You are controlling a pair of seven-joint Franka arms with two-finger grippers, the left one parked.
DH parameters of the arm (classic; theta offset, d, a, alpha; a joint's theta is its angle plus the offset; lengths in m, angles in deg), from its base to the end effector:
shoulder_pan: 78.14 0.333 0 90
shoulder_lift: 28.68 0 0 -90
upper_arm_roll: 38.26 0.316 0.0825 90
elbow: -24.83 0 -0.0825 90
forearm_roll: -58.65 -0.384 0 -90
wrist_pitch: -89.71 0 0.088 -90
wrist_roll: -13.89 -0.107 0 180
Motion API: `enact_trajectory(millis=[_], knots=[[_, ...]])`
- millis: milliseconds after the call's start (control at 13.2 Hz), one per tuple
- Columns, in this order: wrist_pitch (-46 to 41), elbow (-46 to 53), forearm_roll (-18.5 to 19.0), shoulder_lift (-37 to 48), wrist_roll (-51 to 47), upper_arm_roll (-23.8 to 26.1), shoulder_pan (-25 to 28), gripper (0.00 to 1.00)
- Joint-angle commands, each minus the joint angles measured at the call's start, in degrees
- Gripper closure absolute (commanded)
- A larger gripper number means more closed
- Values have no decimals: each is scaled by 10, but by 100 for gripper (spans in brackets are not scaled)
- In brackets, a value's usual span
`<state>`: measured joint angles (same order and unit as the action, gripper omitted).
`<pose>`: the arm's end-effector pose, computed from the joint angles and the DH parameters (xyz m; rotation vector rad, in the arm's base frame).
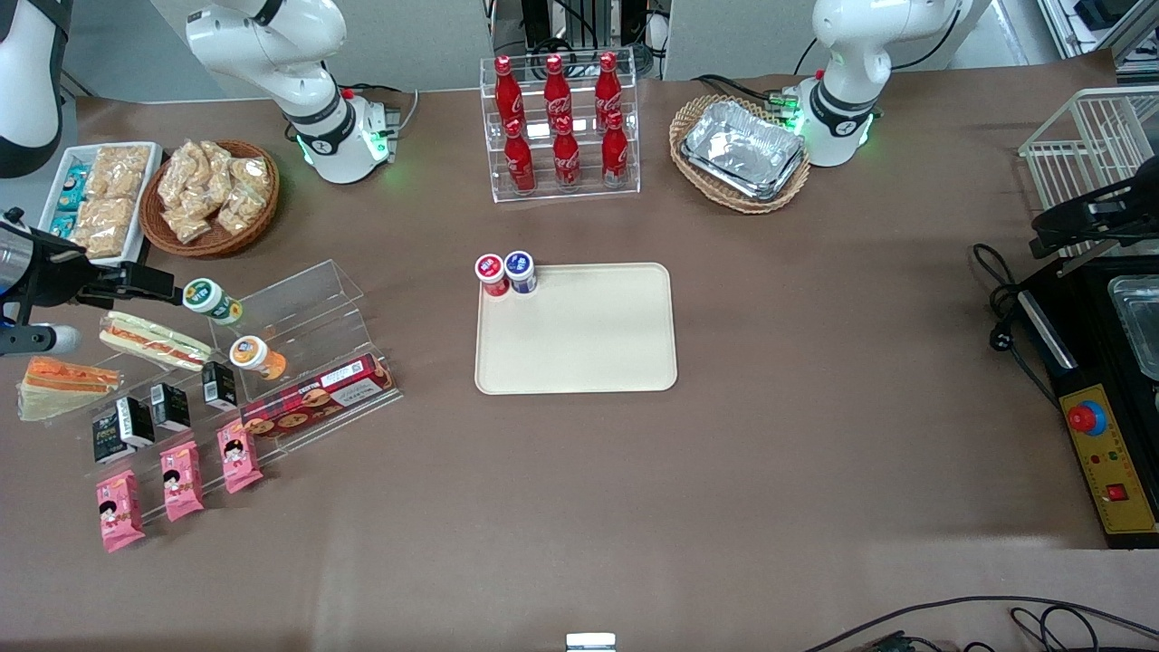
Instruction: Place sandwich on tray
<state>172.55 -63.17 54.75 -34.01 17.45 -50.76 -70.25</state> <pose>0.5654 -0.0321 0.5801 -3.0688 0.0259 0.2723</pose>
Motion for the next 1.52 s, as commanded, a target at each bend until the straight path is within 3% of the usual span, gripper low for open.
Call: enact_trajectory(millis=[0, 1439], knots=[[2, 6, 4, 0, 1, 1, -2, 0], [-1, 9, 8, 6, -1, -14, -2, 0]])
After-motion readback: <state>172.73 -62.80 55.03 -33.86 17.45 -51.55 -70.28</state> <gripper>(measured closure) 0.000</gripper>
